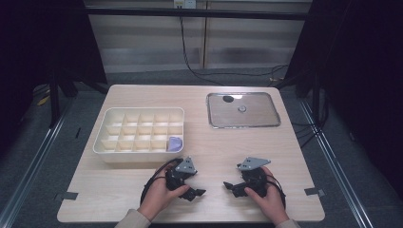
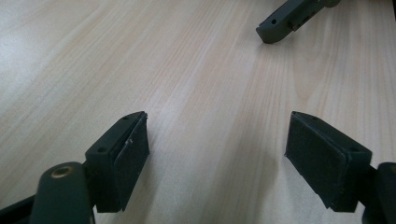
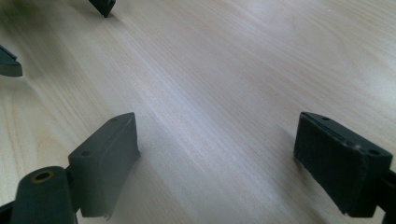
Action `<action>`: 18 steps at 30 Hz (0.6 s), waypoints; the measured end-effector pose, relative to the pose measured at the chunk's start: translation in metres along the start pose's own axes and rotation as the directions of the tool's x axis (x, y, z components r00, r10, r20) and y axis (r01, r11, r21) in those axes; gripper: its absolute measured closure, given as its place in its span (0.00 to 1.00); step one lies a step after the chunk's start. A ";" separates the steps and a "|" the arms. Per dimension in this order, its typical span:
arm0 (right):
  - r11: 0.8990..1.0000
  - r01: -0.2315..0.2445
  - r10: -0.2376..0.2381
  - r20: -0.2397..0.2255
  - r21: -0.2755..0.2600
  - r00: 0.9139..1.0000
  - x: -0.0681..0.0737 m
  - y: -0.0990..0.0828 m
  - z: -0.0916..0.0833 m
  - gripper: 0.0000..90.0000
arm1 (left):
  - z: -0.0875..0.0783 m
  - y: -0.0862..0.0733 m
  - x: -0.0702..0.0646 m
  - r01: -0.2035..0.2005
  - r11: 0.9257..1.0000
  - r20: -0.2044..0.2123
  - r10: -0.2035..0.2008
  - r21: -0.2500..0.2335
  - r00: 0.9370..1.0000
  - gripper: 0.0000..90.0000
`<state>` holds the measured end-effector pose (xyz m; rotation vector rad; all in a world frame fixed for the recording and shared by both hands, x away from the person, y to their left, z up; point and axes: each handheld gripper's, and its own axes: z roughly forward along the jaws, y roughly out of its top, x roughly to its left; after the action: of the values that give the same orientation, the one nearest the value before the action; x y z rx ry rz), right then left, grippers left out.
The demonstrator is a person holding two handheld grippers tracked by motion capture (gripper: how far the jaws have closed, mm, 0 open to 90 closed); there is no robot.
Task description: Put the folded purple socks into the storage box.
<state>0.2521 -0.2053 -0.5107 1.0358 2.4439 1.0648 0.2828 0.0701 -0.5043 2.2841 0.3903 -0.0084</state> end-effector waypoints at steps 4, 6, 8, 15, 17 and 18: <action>1.000 0.000 0.000 0.000 0.000 1.000 0.000 0.000 0.000 0.15 | -0.001 -0.003 -0.001 0.004 1.000 -0.010 -0.004 -0.015 1.000 0.23; 1.000 0.000 0.000 0.000 -0.001 1.000 0.000 0.000 0.000 0.15 | 0.000 -0.005 -0.001 0.006 0.999 -0.008 -0.006 -0.036 1.000 0.22; 1.000 0.000 0.000 0.000 0.000 1.000 0.000 0.000 0.000 0.15 | 0.000 -0.005 -0.001 -0.003 0.999 -0.014 0.003 -0.033 1.000 0.22; 1.000 0.000 0.000 0.000 0.000 1.000 0.000 0.000 0.000 0.15 | 0.002 -0.005 -0.005 -0.029 0.999 -0.036 0.028 -0.028 0.999 0.21; 1.000 0.000 0.000 0.000 0.000 1.000 0.000 0.000 0.000 0.15 | 0.002 -0.004 -0.006 -0.037 0.999 -0.039 0.036 -0.026 0.999 0.21; 1.000 0.000 0.000 0.000 0.000 1.000 0.000 0.000 0.000 0.15 | 0.002 -0.004 -0.006 -0.037 0.999 -0.038 0.036 -0.027 0.999 0.21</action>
<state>0.2520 -0.2052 -0.5107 1.0363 2.4434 1.0651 0.2759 0.0696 -0.5083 2.2660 0.3656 0.0585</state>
